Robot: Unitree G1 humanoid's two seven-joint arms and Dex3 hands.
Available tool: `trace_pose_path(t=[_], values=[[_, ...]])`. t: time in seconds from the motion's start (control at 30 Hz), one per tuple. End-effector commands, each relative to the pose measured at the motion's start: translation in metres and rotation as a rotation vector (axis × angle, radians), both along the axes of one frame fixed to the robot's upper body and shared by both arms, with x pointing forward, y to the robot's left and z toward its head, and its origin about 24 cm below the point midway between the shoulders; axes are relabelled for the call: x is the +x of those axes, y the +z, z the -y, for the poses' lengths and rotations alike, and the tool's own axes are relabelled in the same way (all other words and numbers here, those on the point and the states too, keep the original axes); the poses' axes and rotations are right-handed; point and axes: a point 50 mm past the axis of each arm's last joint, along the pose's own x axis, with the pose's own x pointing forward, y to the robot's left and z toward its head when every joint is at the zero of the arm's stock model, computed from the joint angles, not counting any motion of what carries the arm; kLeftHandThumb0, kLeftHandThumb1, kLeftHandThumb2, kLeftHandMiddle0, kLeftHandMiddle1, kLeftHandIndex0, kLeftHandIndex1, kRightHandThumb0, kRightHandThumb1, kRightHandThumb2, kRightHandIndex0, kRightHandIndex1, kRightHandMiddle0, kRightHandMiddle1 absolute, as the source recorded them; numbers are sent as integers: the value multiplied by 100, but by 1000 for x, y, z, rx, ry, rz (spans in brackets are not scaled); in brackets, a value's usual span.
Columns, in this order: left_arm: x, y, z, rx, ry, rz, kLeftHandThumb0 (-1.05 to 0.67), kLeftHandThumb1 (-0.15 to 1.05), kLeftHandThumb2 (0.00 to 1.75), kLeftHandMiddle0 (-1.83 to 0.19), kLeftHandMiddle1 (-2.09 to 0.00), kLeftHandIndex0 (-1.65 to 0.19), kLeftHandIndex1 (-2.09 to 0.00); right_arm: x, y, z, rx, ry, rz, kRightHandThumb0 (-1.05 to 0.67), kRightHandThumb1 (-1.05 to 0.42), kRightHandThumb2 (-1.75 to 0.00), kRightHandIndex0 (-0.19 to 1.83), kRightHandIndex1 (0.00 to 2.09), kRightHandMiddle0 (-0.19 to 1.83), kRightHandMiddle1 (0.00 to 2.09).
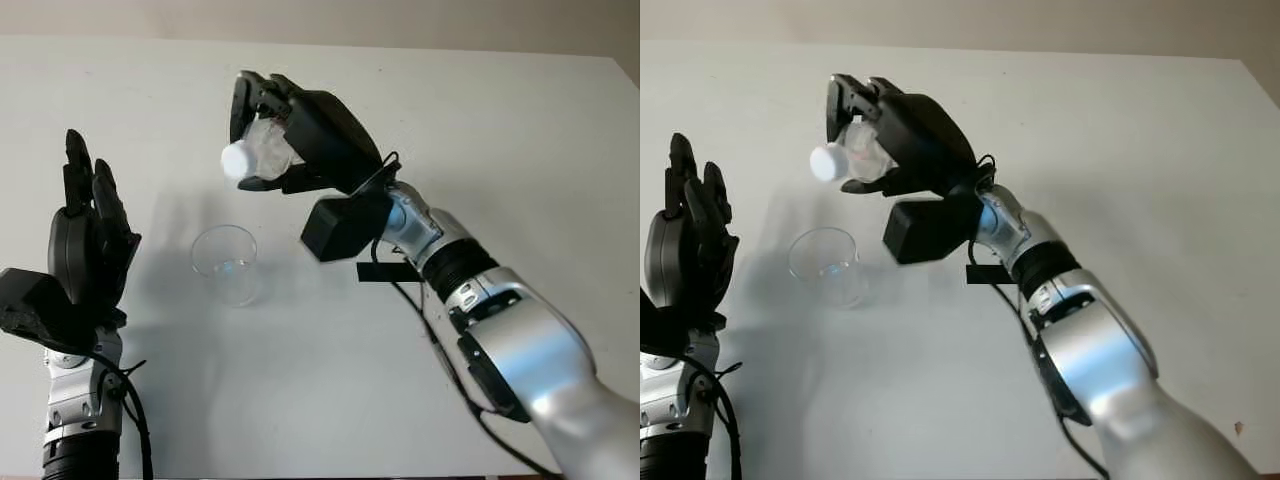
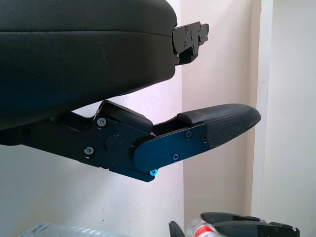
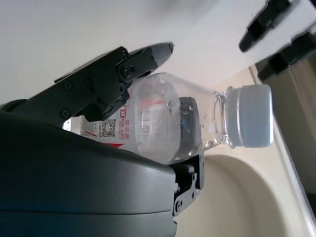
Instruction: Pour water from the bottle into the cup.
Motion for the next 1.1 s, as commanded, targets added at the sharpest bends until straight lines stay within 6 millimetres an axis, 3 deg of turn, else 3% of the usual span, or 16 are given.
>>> trace_pose_path(t=[0.0, 0.23, 0.73, 1.07], values=[[-3, -3, 1, 1, 1, -1, -80, 105, 73, 18, -5, 19, -1, 0, 12, -5, -37, 10, 103, -8, -64, -79, 114, 209, 80, 209], [-4, -4, 2, -7, -4, -8, -80, 105, 73, 19, -5, 19, 0, -3, 10, -8, -113, 24, 291, -18, -70, -80, 108, 209, 83, 209], [-4, -6, 4, -2, -1, -17, -80, 105, 74, 18, -5, 19, 0, -8, 17, -10, -126, 73, 518, -28, -90, -39, 120, 209, 91, 209], [-1, -4, 6, -11, -7, -7, -80, 105, 73, 18, -5, 19, 0, -16, 28, -21, -127, 155, 652, -33, -102, -16, 112, 209, 86, 209]])
